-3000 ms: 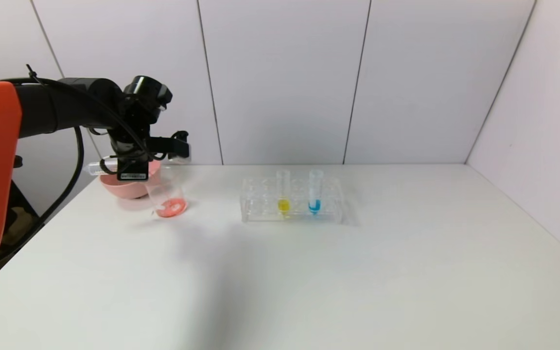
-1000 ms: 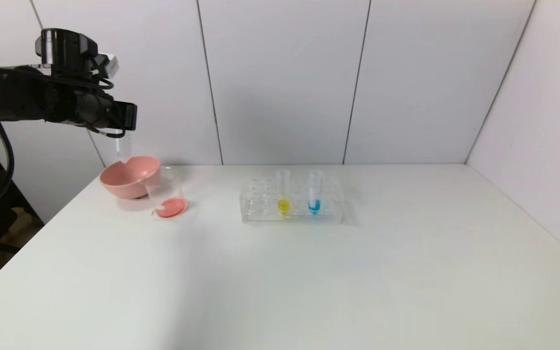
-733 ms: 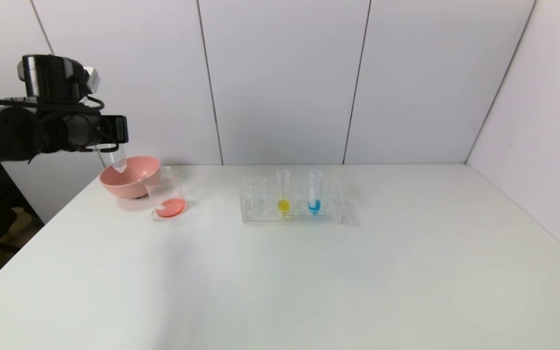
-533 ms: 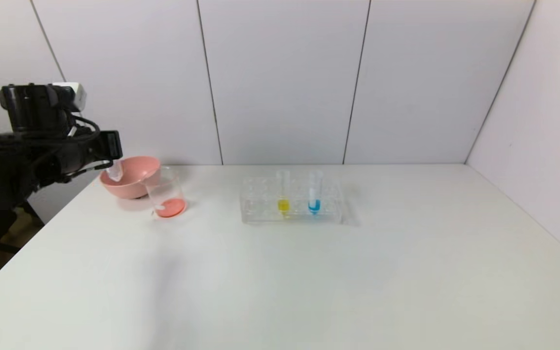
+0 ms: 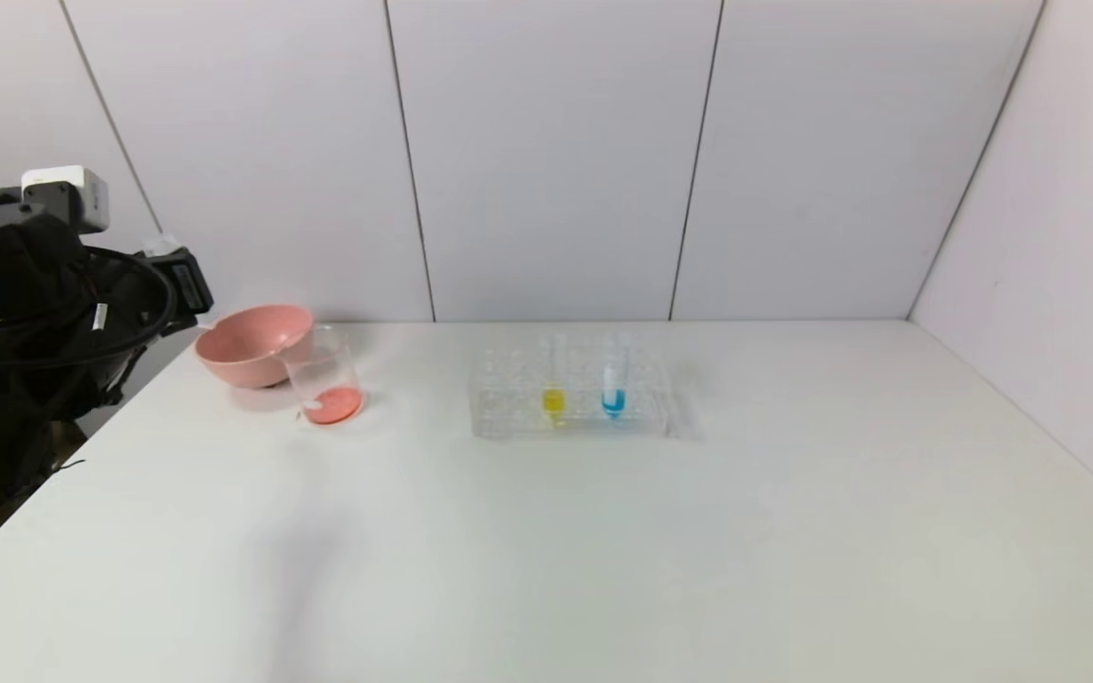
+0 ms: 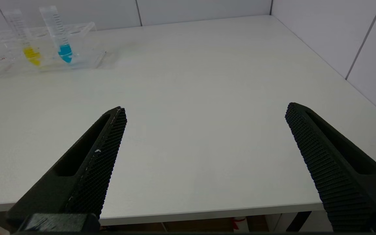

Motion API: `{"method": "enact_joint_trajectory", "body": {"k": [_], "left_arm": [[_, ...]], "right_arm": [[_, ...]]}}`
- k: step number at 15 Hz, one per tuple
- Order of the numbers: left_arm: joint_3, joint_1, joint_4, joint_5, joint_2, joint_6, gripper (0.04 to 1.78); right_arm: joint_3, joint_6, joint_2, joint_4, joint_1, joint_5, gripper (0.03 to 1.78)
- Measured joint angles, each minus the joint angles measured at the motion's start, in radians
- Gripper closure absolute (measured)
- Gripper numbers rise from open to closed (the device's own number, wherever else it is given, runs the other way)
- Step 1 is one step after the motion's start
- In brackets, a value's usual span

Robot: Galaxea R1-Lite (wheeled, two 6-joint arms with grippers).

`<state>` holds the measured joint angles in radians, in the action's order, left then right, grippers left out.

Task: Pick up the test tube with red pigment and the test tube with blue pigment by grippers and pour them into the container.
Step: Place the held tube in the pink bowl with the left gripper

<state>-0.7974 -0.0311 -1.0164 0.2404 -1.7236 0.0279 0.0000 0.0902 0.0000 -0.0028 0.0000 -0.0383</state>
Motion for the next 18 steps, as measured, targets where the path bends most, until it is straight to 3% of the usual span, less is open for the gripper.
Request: {"method": "enact_joint_trajectory", "body": {"k": [8,13,16,18], "left_arm": [[-0.305,-0.044,-0.004,-0.004,-0.291,-0.009,1.43],[-0.333,-0.047,0.020,-0.003,-0.343,-0.010,1.41],[-0.330,-0.046,0.016,-0.004,-0.347,-0.009,1.22],[-0.325,-0.045,0.014,-0.004,-0.348,-0.008,0.96]], "right_arm": [[0.000,0.000,0.000,0.000,0.000,0.000,0.04],[0.000,0.001,0.000,0.000,0.000,0.000,0.04],[0.000,0.000,0.000,0.000,0.000,0.000,0.04],[0.000,0.000,0.000,0.000,0.000,0.000,0.04]]}}
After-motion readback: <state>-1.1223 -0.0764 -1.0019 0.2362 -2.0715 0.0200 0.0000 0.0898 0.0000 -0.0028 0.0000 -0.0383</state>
